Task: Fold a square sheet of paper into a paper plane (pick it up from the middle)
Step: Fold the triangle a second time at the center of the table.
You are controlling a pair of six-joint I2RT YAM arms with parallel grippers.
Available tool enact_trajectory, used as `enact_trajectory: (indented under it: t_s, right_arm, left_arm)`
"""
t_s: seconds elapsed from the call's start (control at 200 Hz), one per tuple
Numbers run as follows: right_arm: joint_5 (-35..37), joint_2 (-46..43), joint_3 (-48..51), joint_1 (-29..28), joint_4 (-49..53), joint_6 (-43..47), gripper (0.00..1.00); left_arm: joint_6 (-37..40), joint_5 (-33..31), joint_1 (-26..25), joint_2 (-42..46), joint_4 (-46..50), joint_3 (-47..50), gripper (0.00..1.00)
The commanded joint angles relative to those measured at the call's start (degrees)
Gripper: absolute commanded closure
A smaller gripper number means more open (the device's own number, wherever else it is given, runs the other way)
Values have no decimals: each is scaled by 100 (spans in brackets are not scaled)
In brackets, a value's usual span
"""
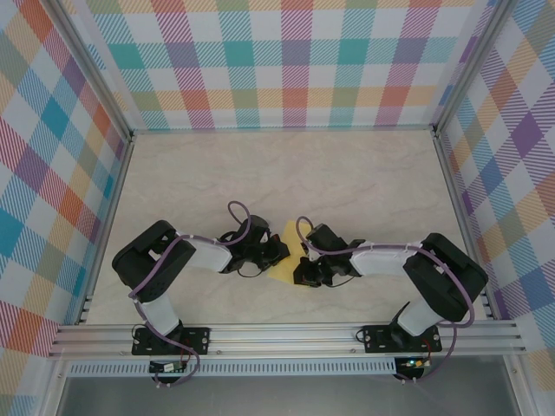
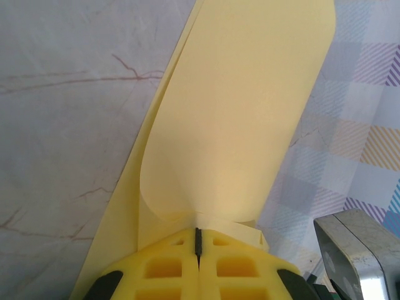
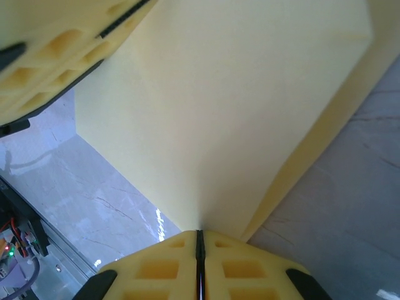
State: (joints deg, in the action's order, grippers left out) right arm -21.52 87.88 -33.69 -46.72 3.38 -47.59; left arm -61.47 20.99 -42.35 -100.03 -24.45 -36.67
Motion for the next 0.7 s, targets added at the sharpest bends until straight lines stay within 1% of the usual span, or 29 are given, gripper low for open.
enact_trajectory:
  t_s: [0.0, 0.23, 0.345, 0.42, 0.49, 0.585, 0.695]
  right_arm:
    - [7, -107, 344, -35, 304, -206, 90]
    - [3, -429, 459, -24, 286, -330, 88]
    - [-56, -859, 303, -13, 349, -367, 88]
    - [-5, -1144, 373, -34, 108, -603, 88]
    - [198, -1269, 421, -28, -98, -711, 87]
    - [394, -1106, 188, -30, -58, -632, 86]
    - [148, -504, -210, -31, -225, -607, 89]
  left_arm:
    - [74, -139, -35, -140, 353, 186, 100]
    - [11, -191, -30, -122, 320, 224, 100]
    - [-40, -209, -61, -112, 267, 255, 100]
    - [-23, -185, -69, -104, 256, 239, 100]
    - [-12, -190, -80, -104, 250, 239, 100]
    - [-1, -152, -98, -159, 239, 197, 100]
    - [-1, -113, -113, -197, 230, 186, 100]
